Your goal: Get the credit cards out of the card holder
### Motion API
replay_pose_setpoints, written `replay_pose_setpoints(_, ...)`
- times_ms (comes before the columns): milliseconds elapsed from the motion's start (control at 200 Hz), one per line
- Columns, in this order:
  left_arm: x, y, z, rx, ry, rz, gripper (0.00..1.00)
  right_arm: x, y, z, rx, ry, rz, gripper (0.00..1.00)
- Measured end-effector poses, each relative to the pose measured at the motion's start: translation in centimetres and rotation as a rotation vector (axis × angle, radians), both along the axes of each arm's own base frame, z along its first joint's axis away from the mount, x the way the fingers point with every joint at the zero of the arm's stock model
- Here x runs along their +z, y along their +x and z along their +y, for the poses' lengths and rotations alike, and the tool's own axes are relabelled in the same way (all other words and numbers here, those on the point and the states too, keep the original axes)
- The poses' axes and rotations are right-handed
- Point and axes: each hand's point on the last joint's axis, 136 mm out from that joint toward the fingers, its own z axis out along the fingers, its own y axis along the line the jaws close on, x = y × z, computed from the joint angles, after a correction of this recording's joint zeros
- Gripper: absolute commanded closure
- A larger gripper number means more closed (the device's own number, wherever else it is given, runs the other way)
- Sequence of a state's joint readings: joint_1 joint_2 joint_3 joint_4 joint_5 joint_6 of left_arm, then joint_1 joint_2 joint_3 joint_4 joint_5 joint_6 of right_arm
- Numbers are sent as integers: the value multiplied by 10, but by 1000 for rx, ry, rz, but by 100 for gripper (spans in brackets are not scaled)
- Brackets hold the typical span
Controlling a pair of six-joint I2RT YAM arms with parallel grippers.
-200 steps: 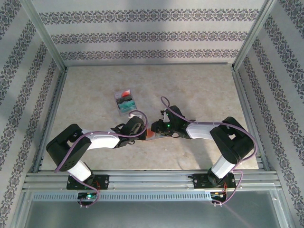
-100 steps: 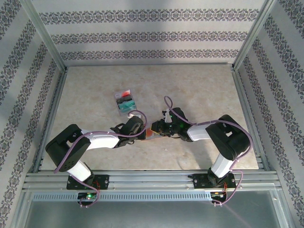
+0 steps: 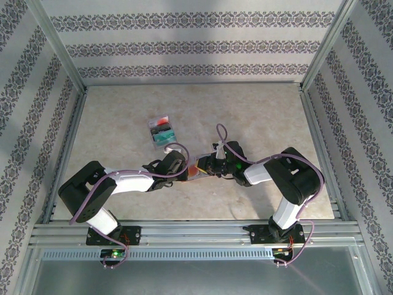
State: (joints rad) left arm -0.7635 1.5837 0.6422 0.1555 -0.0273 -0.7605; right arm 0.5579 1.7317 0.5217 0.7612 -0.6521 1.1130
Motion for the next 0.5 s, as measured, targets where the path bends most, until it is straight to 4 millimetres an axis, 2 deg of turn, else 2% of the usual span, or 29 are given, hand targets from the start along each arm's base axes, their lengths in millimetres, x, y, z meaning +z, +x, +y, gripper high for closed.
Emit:
replay_pose_setpoints(190,0,0,1,2,2,0,84,2,1,1,-3,14,1,88)
replay_pose_setpoints(500,0,-1,1,2,6,3,84,-7,1,-6,-28,-12,8,97)
